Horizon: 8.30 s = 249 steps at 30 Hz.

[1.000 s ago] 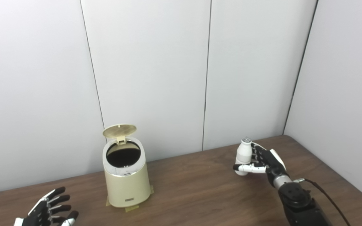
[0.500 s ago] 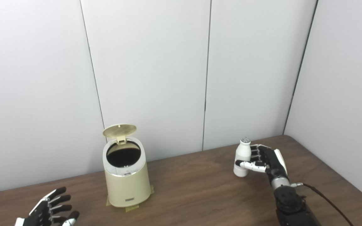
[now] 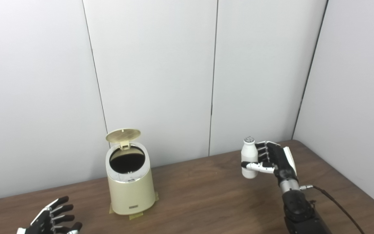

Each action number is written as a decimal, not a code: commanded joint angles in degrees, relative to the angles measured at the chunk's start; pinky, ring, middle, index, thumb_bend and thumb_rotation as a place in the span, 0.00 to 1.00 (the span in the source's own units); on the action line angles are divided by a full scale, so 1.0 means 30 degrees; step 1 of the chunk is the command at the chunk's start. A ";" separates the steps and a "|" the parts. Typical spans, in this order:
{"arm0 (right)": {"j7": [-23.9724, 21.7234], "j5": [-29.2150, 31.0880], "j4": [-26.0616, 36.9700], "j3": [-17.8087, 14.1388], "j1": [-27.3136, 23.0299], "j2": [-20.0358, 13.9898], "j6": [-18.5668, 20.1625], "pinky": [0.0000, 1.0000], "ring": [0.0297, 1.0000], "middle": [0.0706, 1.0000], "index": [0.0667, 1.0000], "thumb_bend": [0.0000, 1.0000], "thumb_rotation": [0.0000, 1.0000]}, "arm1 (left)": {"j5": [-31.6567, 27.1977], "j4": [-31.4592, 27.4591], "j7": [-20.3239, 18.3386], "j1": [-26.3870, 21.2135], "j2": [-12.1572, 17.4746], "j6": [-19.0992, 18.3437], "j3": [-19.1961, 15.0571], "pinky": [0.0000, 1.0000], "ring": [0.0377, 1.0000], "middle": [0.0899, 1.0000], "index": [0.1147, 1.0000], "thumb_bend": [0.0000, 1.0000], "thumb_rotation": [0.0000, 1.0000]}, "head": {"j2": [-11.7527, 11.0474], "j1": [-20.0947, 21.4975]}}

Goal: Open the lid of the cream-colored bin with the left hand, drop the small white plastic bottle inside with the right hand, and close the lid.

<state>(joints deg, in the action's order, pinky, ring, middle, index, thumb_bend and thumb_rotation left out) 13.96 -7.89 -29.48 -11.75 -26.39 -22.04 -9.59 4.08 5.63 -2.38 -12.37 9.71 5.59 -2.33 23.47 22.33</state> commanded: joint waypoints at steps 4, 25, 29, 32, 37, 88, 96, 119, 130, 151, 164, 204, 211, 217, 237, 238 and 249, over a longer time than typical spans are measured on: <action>-0.0268 -0.0050 0.3502 0.0474 -0.0867 0.0274 -0.0259 0.31 0.36 0.44 0.50 0.51 0.00 | -0.0087 0.0192 0.0049 -0.0802 0.0110 0.1158 0.0021 0.56 0.66 0.73 0.81 0.52 0.00 | -0.0097 -0.0376; -0.2235 -0.1474 0.7562 0.3891 -0.4559 0.4293 0.2715 0.30 0.37 0.45 0.49 0.52 0.00 | 0.0504 0.1471 0.0575 -0.0905 -0.1113 0.1837 0.0495 0.61 0.68 0.73 0.78 0.61 0.08 | -0.0544 -0.5377; -0.2415 -0.0754 0.7404 0.3773 -0.4573 0.5450 0.2957 0.30 0.37 0.45 0.49 0.52 0.00 | 0.0703 0.1616 0.0788 -0.0912 -0.1416 0.2059 0.0725 0.60 0.67 0.72 0.78 0.62 0.08 | -0.0549 -0.6371; -0.2564 -0.0303 0.6955 0.3831 -0.4657 0.5976 0.2429 0.29 0.36 0.44 0.49 0.52 0.00 | 0.0798 0.1554 0.0928 -0.0901 -0.1638 0.1986 0.0868 0.60 0.67 0.73 0.78 0.62 0.09 | -0.0510 -0.6740; -0.2141 -0.0450 0.6215 0.4086 -0.4904 0.6884 0.2389 0.29 0.36 0.44 0.49 0.52 0.00 | 0.0973 0.1498 0.1118 -0.0967 -0.1896 0.1854 0.0949 0.61 0.67 0.72 0.78 0.63 0.11 | -0.0464 -0.7091; -0.0793 -0.0624 -0.1673 0.4659 -0.7770 0.8119 -0.0511 0.28 0.36 0.45 0.50 0.51 0.00 | 0.1576 -0.0017 0.1679 -0.0576 -0.2810 0.0717 0.1356 0.57 0.66 0.72 0.78 0.61 0.07 | 0.0382 -0.8571; -0.0870 -0.0841 -0.2478 0.4891 -0.7671 0.7862 -0.1731 0.29 0.36 0.45 0.50 0.51 0.00 | 0.1536 -0.0217 0.1637 -0.0556 -0.2799 0.0471 0.1338 0.57 0.67 0.72 0.77 0.61 0.06 | 0.0523 -0.8555; -0.3027 -0.1681 -0.2766 0.6417 -0.6869 0.6289 -0.2538 0.44 0.41 0.51 0.48 0.51 0.00 | 0.1493 -0.0543 0.1489 -0.0429 -0.2641 0.0195 0.1369 0.57 0.67 0.72 0.77 0.62 0.07 | 0.0884 -0.8459; -0.3220 -0.1915 -0.2606 0.6540 -0.6630 0.5998 -0.2460 0.44 0.45 0.66 0.46 0.51 0.00 | 0.1495 -0.0622 0.1428 -0.0424 -0.2582 0.0059 0.1392 0.58 0.67 0.72 0.78 0.62 0.05 | 0.0944 -0.8405; -0.3723 -0.1876 -0.1660 0.6562 -0.6298 0.5933 -0.0937 0.56 0.58 0.71 0.71 0.82 0.00 | 0.1489 -0.0628 0.1392 -0.0451 -0.2542 -0.0046 0.1430 0.58 0.67 0.72 0.77 0.62 0.06 | 0.1073 -0.8393; -0.3831 -0.1856 -0.1601 0.6491 -0.6308 0.5935 -0.0842 0.55 0.57 0.71 0.71 0.83 0.00 | 0.1411 -0.0718 0.1337 -0.0472 -0.2559 -0.0135 0.1383 0.58 0.67 0.72 0.77 0.62 0.05 | 0.1130 -0.8381; -0.5627 0.4349 0.5083 0.2615 0.2835 0.4949 -0.2211 0.59 0.59 0.74 0.77 0.83 0.17 | 0.1058 -0.1230 0.0985 -0.0557 -0.1913 0.0530 0.1202 0.59 0.69 0.74 0.77 0.66 0.21 | 0.1066 -0.8861; -0.5777 0.4784 0.4922 0.2326 0.3104 0.5102 -0.2527 0.56 0.59 0.73 0.77 0.86 0.23 | 0.1602 -0.2201 -0.0030 -0.2337 -0.0739 -0.1013 0.1444 0.70 0.82 0.86 0.87 0.80 0.39 | 0.0962 -0.8867; -0.5801 0.4771 0.4695 0.2277 0.3041 0.5076 -0.2590 0.54 0.57 0.73 0.76 0.87 0.23 | 0.2108 -0.1941 -0.0418 -0.4617 -0.0168 -0.2042 0.1821 0.80 0.91 0.93 0.92 0.87 0.47 | 0.0914 -0.8795; -0.5477 0.4320 0.5576 0.2442 0.3098 0.5371 -0.1962 0.52 0.55 0.72 0.74 0.86 0.20 | 0.5091 0.3017 -0.0700 -1.0589 0.0494 -0.2199 0.3761 0.99 1.00 1.00 0.94 0.90 0.47 | 0.0796 -0.8409; -0.5430 0.4235 0.5704 0.2469 0.3123 0.5388 -0.1885 0.51 0.55 0.72 0.73 0.86 0.20 | 0.5410 0.3325 -0.0546 -1.0758 0.0513 -0.2066 0.3930 0.98 1.00 1.00 0.94 0.90 0.47 | 0.0798 -0.8395; -0.5428 0.4175 0.6016 0.2539 0.3243 0.5528 -0.1863 0.49 0.55 0.71 0.72 0.85 0.20 | 0.7264 0.4323 -0.0642 -1.1605 0.0763 -0.1879 0.5035 0.94 1.00 0.97 0.90 0.94 0.49 | 0.0925 -0.8155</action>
<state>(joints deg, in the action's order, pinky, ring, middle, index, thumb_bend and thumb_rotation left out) -2.41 4.45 -13.45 -3.97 -14.96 -5.32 -14.06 24.88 19.60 -4.82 -42.87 10.95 -1.10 12.81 26.19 -2.11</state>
